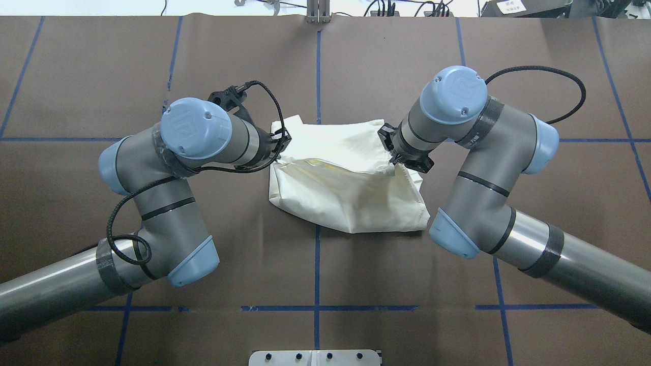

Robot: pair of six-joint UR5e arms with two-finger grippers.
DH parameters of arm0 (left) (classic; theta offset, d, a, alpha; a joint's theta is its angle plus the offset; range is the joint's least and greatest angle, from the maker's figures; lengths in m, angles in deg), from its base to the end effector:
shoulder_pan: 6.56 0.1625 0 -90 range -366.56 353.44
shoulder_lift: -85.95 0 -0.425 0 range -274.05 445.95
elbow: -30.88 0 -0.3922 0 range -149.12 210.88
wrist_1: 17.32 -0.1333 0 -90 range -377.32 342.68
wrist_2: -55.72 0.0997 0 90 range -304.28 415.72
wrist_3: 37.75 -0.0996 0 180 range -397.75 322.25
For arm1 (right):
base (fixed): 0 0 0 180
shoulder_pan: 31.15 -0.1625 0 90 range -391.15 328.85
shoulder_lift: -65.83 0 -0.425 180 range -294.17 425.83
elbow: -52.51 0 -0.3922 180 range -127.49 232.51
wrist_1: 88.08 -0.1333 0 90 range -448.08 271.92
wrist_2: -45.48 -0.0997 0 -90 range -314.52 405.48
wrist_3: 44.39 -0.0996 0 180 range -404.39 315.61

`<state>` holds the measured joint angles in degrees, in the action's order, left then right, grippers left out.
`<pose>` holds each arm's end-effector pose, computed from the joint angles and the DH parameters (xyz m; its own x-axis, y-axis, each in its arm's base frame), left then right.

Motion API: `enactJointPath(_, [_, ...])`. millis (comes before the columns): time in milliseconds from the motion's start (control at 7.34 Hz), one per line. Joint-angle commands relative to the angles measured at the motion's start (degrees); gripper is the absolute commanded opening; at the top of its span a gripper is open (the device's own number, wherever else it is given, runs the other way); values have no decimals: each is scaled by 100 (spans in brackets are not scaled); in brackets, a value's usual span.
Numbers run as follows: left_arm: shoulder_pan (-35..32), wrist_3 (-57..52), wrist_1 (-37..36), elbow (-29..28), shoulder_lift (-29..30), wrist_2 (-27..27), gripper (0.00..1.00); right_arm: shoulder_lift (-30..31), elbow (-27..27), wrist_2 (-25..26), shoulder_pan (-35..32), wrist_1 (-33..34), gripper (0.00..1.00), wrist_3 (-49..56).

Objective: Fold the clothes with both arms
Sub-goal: 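Grasp the near edge with both grippers and fold it toward the far edge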

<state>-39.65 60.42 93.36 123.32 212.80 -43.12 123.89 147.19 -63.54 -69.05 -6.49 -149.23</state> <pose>0.5166 -0.4775 0.2172 0.3542 -0.3984 -0.8460 0.4832 0.8525 -0.1992 -0.4720 -0.4953 0.2852 0.4369 0.6470 0.6249 -0.5283 0.7468 -0.4038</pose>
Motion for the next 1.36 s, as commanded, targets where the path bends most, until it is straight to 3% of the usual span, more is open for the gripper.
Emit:
enactJointPath(0, [-293,-603,618,-942,294,5,0,-449,-946,-5,-173,-222,0,698])
enactJointPath(136, [-434,-884,1074,-1426,392,5,12,-697,-1396,-5,-191,-231,0,1007])
enactJointPath(272, [-566,-1018,1227,-1465,419,-12,42,-717,-1522,-5,-244,-231,0,1332])
enactJointPath(409, [-723,-1028,1228,-1327,437,-117,51,-708,-1541,-5,-314,-231,0,1509])
enactJointPath(545, [-786,-1037,1228,-1116,376,-379,50,-708,-1541,-5,-315,-231,0,1519])
enactJointPath(681, [-830,-1037,1246,-731,1,-590,28,-717,-1541,-5,-315,-231,0,1520])
enactJointPath(817, [-778,-1028,1611,-554,-316,-593,0,-717,-1541,-5,-315,-231,0,1528])
enactJointPath(1226, [-418,-975,3586,-1532,-425,-601,0,-717,-1541,-5,-315,-231,0,1520])
